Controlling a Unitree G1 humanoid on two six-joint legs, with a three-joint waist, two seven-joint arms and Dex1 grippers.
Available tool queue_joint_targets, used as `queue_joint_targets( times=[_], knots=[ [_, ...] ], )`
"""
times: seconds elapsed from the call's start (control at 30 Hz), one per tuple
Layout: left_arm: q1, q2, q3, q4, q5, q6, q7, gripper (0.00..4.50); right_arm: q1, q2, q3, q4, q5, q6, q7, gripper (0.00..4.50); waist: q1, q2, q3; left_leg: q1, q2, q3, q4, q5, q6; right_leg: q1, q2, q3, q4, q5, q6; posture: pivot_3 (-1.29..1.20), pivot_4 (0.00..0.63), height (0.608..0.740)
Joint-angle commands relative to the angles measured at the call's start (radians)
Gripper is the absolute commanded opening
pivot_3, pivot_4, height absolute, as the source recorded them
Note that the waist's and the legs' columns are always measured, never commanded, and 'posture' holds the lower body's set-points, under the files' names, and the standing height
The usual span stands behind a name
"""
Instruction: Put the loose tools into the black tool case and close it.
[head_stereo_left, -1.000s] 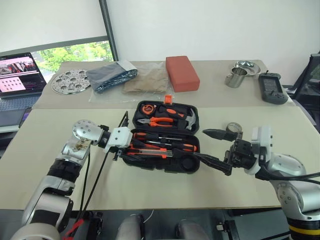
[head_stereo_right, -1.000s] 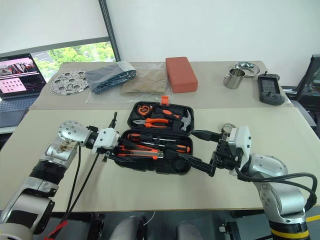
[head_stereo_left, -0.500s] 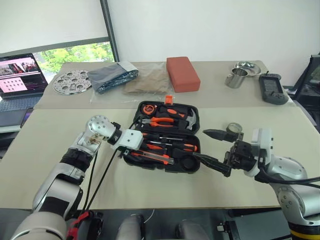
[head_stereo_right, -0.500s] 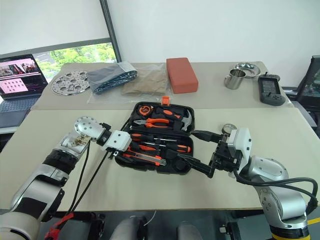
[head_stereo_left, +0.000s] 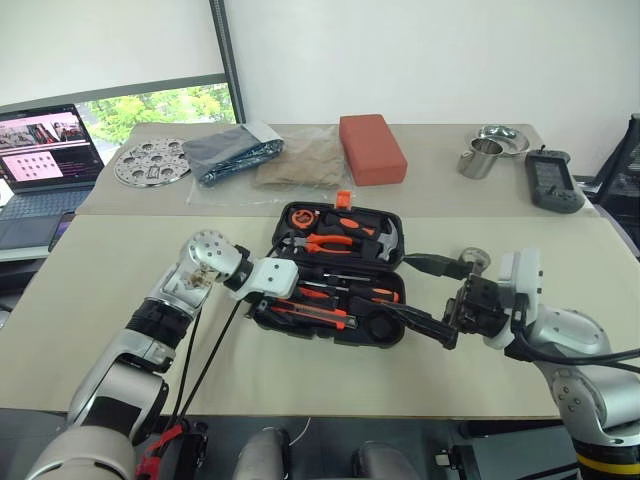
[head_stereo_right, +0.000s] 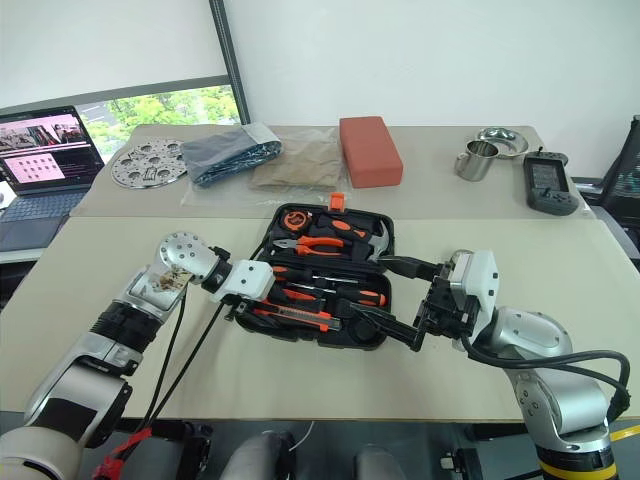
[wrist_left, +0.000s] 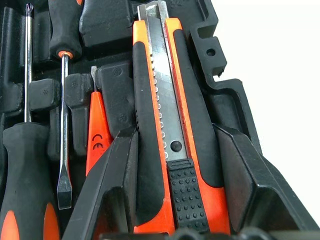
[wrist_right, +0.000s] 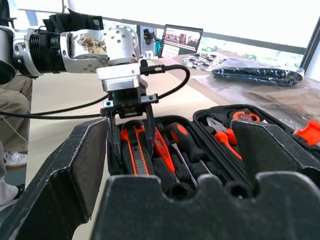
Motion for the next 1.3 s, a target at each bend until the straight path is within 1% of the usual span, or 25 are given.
queue_joint_targets(
  times=[0.03, 0.23, 0.3, 0.33, 0.4, 0.47, 0.53, 0.67, 0.83, 0.9, 0.97, 1.0, 1.07, 1.13, 1.17, 1.2, 1.23, 1.27, 1.3],
  knots=[
    [0.004, -0.017, -0.02, -0.046, 0.007, 0.027, 0.017, 1.75, -0.008, -0.001, 0.0, -0.021, 0.003, -0.017, -0.004, 4.5, 0.002, 0.0, 0.0, 0.0, 0.0, 0.0, 0.0, 0.0, 0.0, 0.0, 0.0, 0.0, 0.0, 0.0, 0.0, 0.0, 0.15, 0.74],
    [0.0, -0.018, -0.022, -0.053, 0.022, 0.068, 0.035, 1.75, -0.005, 0.0, -0.001, -0.022, 0.001, -0.022, -0.006, 4.5, 0.004, 0.0, 0.0, 0.0, -0.001, 0.0, 0.0, 0.0, 0.0, 0.001, 0.0, 0.0, 0.0, 0.0, 0.0, 0.0, 0.15, 0.74],
    [0.0, -0.018, -0.021, -0.054, 0.018, 0.078, 0.036, 2.77, -0.003, 0.002, 0.0, -0.022, -0.001, -0.025, -0.006, 4.5, 0.004, 0.0, 0.0, 0.0, -0.001, -0.001, 0.0, 0.0, 0.0, 0.001, 0.0, 0.0, 0.0, 0.0, 0.0, 0.0, 0.15, 0.74],
    [-0.001, -0.019, -0.02, -0.054, 0.018, 0.08, 0.038, 3.01, -0.003, 0.002, 0.001, -0.021, -0.001, -0.026, -0.005, 4.5, 0.004, 0.001, 0.0, 0.0, -0.001, -0.001, 0.001, 0.0, 0.0, 0.002, 0.0, 0.0, 0.0, 0.0, 0.0, 0.0, 0.15, 0.74],
    [-0.003, -0.023, -0.018, -0.05, 0.021, 0.068, 0.055, 3.7, -0.003, 0.003, 0.001, -0.019, -0.002, -0.027, -0.004, 4.5, 0.003, 0.001, 0.0, 0.001, -0.001, -0.001, 0.001, 0.0, 0.0, 0.002, 0.0, 0.0, 0.0, 0.0, 0.0, 0.0, 0.15, 0.74],
    [-0.01, -0.041, -0.009, -0.036, 0.028, 0.029, 0.105, 4.48, -0.004, 0.004, 0.0, -0.017, -0.002, -0.028, -0.001, 4.5, 0.002, 0.001, -0.001, 0.001, -0.001, -0.001, 0.0, 0.0, 0.0, 0.002, 0.0, 0.0, -0.001, 0.0, 0.0, 0.0, 0.15, 0.74],
    [-0.015, -0.051, -0.002, -0.036, 0.019, 0.014, 0.119, 4.48, -0.005, 0.004, -0.001, -0.013, -0.002, -0.029, 0.002, 4.5, 0.002, 0.001, -0.001, 0.001, -0.001, -0.001, 0.0, 0.0, 0.001, 0.002, 0.0, 0.0, -0.001, 0.0, 0.0, 0.0, 0.15, 0.74],
    [-0.029, -0.062, 0.028, -0.06, -0.032, 0.048, 0.106, 4.48, -0.008, 0.003, 0.0, -0.009, -0.004, -0.031, 0.006, 4.5, 0.002, 0.001, 0.0, 0.0, -0.001, -0.001, 0.0, 0.0, 0.001, 0.002, 0.0, 0.0, 0.0, 0.0, 0.0, 0.0, 0.15, 0.74],
    [-0.079, -0.047, 0.103, -0.095, -0.161, 0.141, 0.04, 4.48, -0.005, 0.001, 0.0, -0.003, -0.007, -0.038, 0.014, 4.5, 0.001, 0.001, 0.0, 0.0, 0.0, -0.001, 0.001, 0.0, 0.0, 0.001, 0.001, 0.0, 0.0, 0.0, 0.0, 0.0, 0.15, 0.74],
    [-0.091, -0.042, 0.116, -0.097, -0.183, 0.16, 0.032, 4.48, -0.004, 0.0, 0.0, -0.002, -0.008, -0.04, 0.016, 4.5, 0.0, 0.001, 0.0, 0.0, 0.0, -0.001, 0.001, 0.0, 0.0, 0.001, 0.001, 0.0, 0.0, 0.0, 0.0, 0.0, 0.15, 0.74],
    [-0.097, -0.047, 0.13, -0.065, -0.191, 0.151, 0.044, 3.95, -0.003, 0.001, 0.002, 0.002, -0.01, -0.045, 0.017, 4.5, -0.001, 0.001, -0.001, 0.0, -0.001, -0.001, 0.001, 0.0, 0.0, 0.001, 0.001, 0.0, 0.0, 0.0, 0.0, 0.0, 0.15, 0.74],
    [-0.086, -0.046, 0.127, -0.055, -0.2, 0.147, 0.022, 3.82, -0.003, 0.003, 0.004, 0.004, -0.011, -0.047, 0.018, 4.5, -0.001, 0.002, -0.001, 0.001, -0.001, -0.001, 0.001, 0.0, 0.0, 0.002, 0.001, 0.0, 0.0, 0.0, 0.0, 0.0, 0.15, 0.74],
    [-0.064, -0.049, 0.122, -0.038, -0.219, 0.137, -0.018, 2.98, -0.006, 0.006, 0.01, 0.008, -0.012, -0.05, 0.019, 4.5, -0.003, 0.002, -0.001, 0.001, -0.001, -0.001, 0.001, 0.0, 0.0, 0.002, 0.001, 0.0, 0.0, 0.0, 0.0, 0.0, 0.15, 0.74],
    [-0.033, -0.041, 0.084, 0.003, -0.192, 0.023, -0.059, 2.23, -0.006, 0.008, 0.014, 0.012, -0.014, -0.053, 0.024, 4.5, -0.005, 0.002, -0.001, 0.001, 0.0, -0.001, 0.001, 0.0, 0.0, 0.002, 0.001, 0.0, 0.0, 0.0, 0.0, 0.0, 0.15, 0.74],
    [-0.024, -0.04, 0.072, 0.017, -0.19, -0.006, -0.068, 1.97, -0.005, 0.008, 0.014, 0.013, -0.015, -0.054, 0.025, 4.5, -0.005, 0.002, -0.001, 0.001, 0.0, -0.001, 0.001, 0.0, 0.0, 0.002, 0.001, 0.0, 0.0, 0.0, 0.0, 0.0, 0.15, 0.74],
    [-0.02, -0.035, 0.056, 0.029, -0.195, -0.025, -0.073, 1.48, -0.005, 0.008, 0.014, 0.014, -0.015, -0.055, 0.026, 4.5, -0.005, 0.002, -0.001, 0.001, 0.0, -0.001, 0.001, 0.0, 0.0, 0.002, 0.001, 0.0, 0.0, 0.0, 0.0, 0.0, 0.15, 0.74],
    [-0.021, -0.032, 0.045, 0.043, -0.195, -0.04, -0.074, 1.14, -0.004, 0.008, 0.013, 0.015, -0.015, -0.056, 0.027, 4.5, -0.005, 0.002, -0.001, 0.001, 0.0, -0.001, 0.001, 0.0, 0.0, 0.002, 0.001, 0.0, 0.0, 0.0, 0.0, 0.0, 0.15, 0.74],
    [-0.024, -0.029, 0.034, 0.064, -0.185, -0.071, -0.074, 0.71, -0.003, 0.008, 0.013, 0.015, -0.015, -0.057, 0.027, 4.5, -0.005, 0.002, 0.0, 0.001, 0.0, -0.001, 0.001, 0.0, 0.0, 0.001, 0.001, 0.0, 0.0, 0.0, 0.0, 0.0, 0.15, 0.74],
    [-0.027, -0.025, 0.024, 0.08, -0.178, -0.096, -0.074, 0.43, -0.001, 0.008, 0.013, 0.014, -0.015, -0.057, 0.027, 4.5, -0.005, 0.002, 0.0, 0.0, 0.0, -0.001, 0.001, 0.0, 0.0, 0.001, 0.001, 0.0, 0.0, 0.0, 0.0, 0.0, 0.15, 0.74]
  ],
)
